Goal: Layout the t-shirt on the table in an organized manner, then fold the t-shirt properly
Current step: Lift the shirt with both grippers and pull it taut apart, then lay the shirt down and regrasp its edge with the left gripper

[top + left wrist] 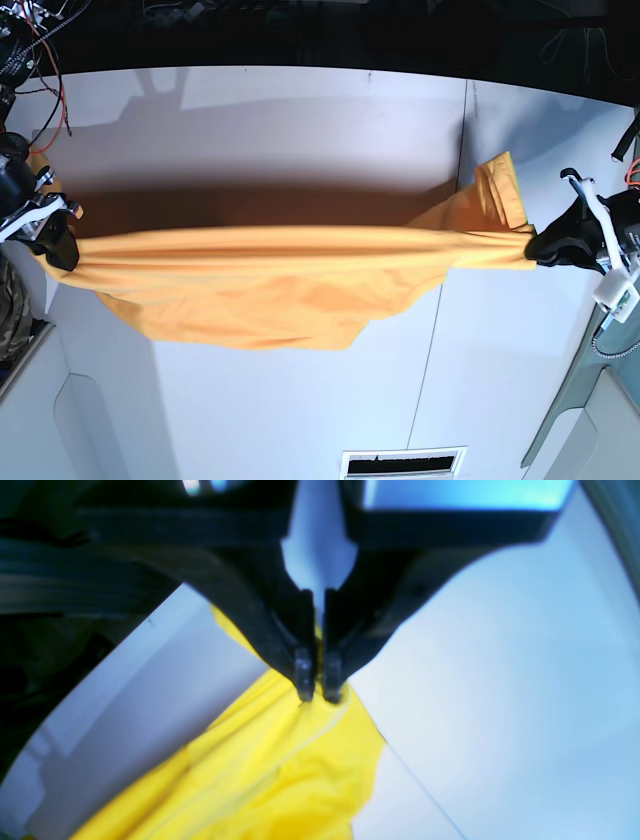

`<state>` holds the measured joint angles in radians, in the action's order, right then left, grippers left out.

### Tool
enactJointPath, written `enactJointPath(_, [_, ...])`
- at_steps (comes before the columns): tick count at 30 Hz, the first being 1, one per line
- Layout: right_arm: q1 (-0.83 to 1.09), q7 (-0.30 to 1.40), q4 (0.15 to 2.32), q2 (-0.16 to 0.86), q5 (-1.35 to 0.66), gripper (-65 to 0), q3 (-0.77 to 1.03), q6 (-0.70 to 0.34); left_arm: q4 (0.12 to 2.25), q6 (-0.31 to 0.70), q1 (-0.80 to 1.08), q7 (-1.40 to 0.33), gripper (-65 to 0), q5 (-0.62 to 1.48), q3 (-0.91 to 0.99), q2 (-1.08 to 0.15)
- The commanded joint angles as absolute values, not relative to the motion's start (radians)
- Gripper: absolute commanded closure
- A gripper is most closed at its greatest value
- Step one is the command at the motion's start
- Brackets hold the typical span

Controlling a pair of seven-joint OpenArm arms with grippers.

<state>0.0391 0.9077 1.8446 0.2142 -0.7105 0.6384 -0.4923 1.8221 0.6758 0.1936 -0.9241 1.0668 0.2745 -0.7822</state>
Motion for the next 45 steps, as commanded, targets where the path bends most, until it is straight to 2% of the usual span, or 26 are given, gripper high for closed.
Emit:
enactJointPath(1, [0.01,0.864,1.863,0.248,-0.699,-4.5,0.667,-0.479,1.837,0.671,0.184,-0.925,-0.1,1.052,0.302,-0.818])
enactJointPath(5, [-0.041,0.841,1.839,0.249,-0.696,-31.5,0.668,-0.475,1.829,0.671,0.183,-0.894,-0.1,1.046,0.287,-0.82])
enactJointPath(6, [-0.052,0.826,1.819,0.247,-0.691,-34.9,0.653,-0.474,1.819,0.672,0.183,-0.881,-0.1,1.021,0.273,-0.815])
enactJointPath(7, [-0.062,0.815,1.79,0.246,-0.675,-35.7,0.632,-0.473,1.805,0.673,0.183,-0.86,-0.1,0.989,0.256,-0.809])
enactJointPath(13, [-0.113,0.821,1.539,0.246,-0.623,-35.6,0.459,-0.437,1.648,0.674,0.183,-0.728,-0.3,0.854,0.144,-0.731])
enactJointPath(19, [0.004,0.847,1.523,0.229,-0.682,-35.6,0.417,-0.454,1.614,0.674,0.186,-0.753,-18.3,0.838,0.119,-0.685])
enactJointPath(26, [0.187,0.794,1.528,0.149,-0.676,-35.6,0.416,-0.479,1.652,0.698,0.183,-0.763,-20.0,0.965,0.233,-0.696])
enactJointPath(31, [0.23,0.653,1.514,0.096,-0.562,-35.6,0.416,-0.467,1.723,0.698,0.183,-0.758,-30.2,1.006,0.346,-0.696])
enactJointPath(36, [0.181,0.643,1.445,0.065,-0.556,-35.6,0.389,-0.467,1.717,0.698,0.183,-0.67,-31.6,0.935,0.336,-0.683])
enactJointPath(39, [0.136,0.644,1.371,0.064,-0.556,-35.6,0.347,-0.467,1.706,0.632,0.163,-0.593,-31.7,0.832,0.3,-0.65])
enactJointPath(45, [0.114,0.646,1.328,0.063,-0.557,-35.3,0.242,-0.484,1.523,0.556,-0.028,-0.518,-31.6,0.658,0.118,-0.579])
